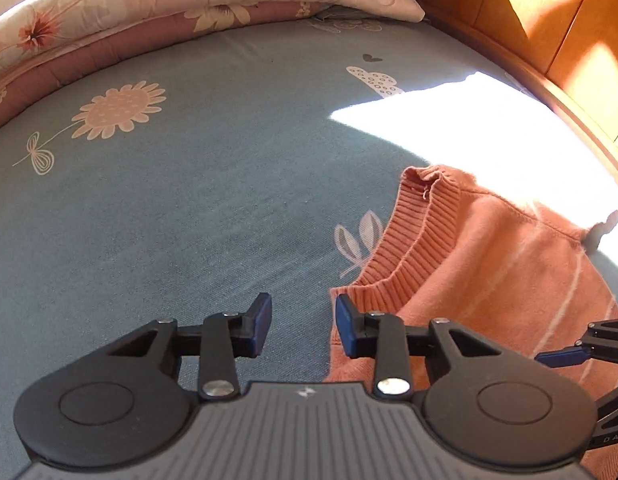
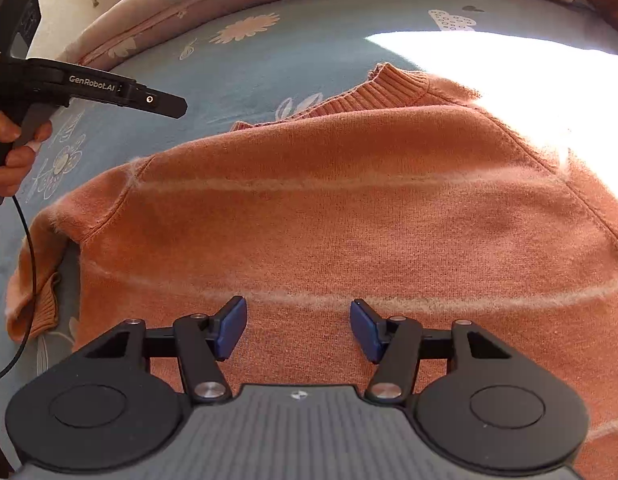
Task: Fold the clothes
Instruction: 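Move the left tool to the ribbed collar and close on it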
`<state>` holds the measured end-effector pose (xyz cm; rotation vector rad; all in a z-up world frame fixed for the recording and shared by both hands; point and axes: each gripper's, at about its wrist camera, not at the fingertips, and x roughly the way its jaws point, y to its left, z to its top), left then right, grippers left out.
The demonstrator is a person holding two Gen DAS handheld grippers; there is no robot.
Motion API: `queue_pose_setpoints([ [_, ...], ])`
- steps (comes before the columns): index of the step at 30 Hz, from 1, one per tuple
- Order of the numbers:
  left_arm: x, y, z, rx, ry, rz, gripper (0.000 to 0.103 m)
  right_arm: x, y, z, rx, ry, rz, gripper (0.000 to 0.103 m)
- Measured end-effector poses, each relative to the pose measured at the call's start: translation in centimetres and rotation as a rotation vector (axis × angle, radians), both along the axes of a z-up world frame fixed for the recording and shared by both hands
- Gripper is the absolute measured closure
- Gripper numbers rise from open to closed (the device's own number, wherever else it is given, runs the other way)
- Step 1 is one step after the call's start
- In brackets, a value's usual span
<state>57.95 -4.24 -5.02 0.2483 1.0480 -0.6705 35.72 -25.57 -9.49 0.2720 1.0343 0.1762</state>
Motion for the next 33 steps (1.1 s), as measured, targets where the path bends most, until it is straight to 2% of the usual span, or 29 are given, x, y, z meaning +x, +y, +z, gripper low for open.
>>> queue_pose_setpoints([
  [4,0.9,-0.7,-2.9,-0.024,0.098,-0.113,0.073,0.3,-0.3,-0.5,0.015,0.001,-0.011,0.04],
  [11,-0.3,-0.8,-5.3,-0.045,0.154,-0.139,0.073,0.9,-0.7,-0.9,0.038,-0.002,-0.027,0.04],
  [19,-2.2,-3.4,-5.1,0.069,0.089,-0.258,0.073,0.9,-0.6,-0.9,0.035,-0.012,-0.029,0.039],
  [21,-2.6,-4.1,-5.0,0.097,0.079,-0.292,0.084,0.8,-0.6,-0.9,0.036,-0.014,-0.032,0.039],
  [25,-2.6,-4.0,-4.6,0.083,0.105,-0.267,0.091,0.7,-0.8,-0.9,0.048,-0.016,-0.039,0.039],
  [29,-3.9,-4.6,-2.9,0.132,0.022,-0.279,0.093,0.6,-1.1,-0.9,0.058,-0.015,-0.047,0.039],
  [33,-4.1,-4.9,-0.7,0.161,-0.079,-0.235,0.093,0.6,-1.3,-0.8,0.053,-0.013,-0.053,0.039],
])
